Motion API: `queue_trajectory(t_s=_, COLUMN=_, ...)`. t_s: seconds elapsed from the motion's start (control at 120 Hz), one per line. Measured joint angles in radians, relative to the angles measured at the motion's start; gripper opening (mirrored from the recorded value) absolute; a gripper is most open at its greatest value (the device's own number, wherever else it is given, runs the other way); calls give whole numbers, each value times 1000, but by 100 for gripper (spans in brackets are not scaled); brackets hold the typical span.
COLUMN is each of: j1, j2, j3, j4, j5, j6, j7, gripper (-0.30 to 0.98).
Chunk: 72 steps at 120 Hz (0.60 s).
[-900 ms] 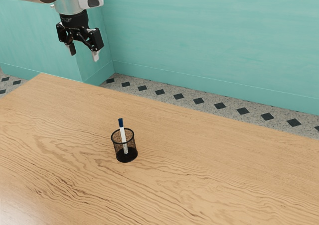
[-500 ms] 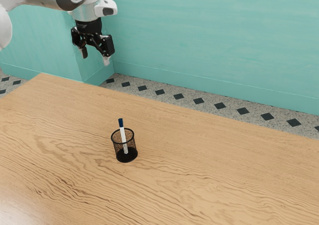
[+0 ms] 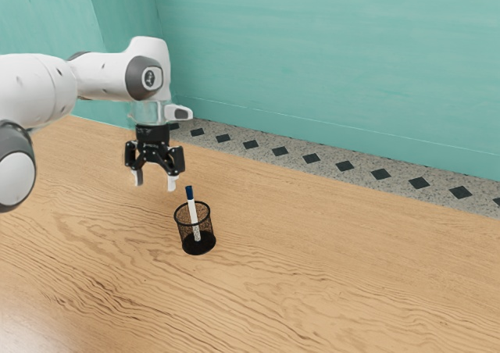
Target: Take the marker out of the pen holder and place it to the left of the pen holder.
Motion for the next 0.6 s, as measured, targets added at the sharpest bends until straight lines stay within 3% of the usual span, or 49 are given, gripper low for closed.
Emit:
queue_trajectory(t_s=0.125, j1=-64, j2=-9, j3=-1, j4=-3, j5=-51, j6=-28, j7=-39, gripper=69)
queue_trajectory(t_s=0.292, j1=-68, j2=27, j3=-1, j4=-1, j5=-103, j6=11, j7=-82, gripper=69)
queue_trajectory(t_s=0.6, j1=-34, j2=92, j3=-2, j4=8, j5=-126, j6=94, j7=-122, gripper=68)
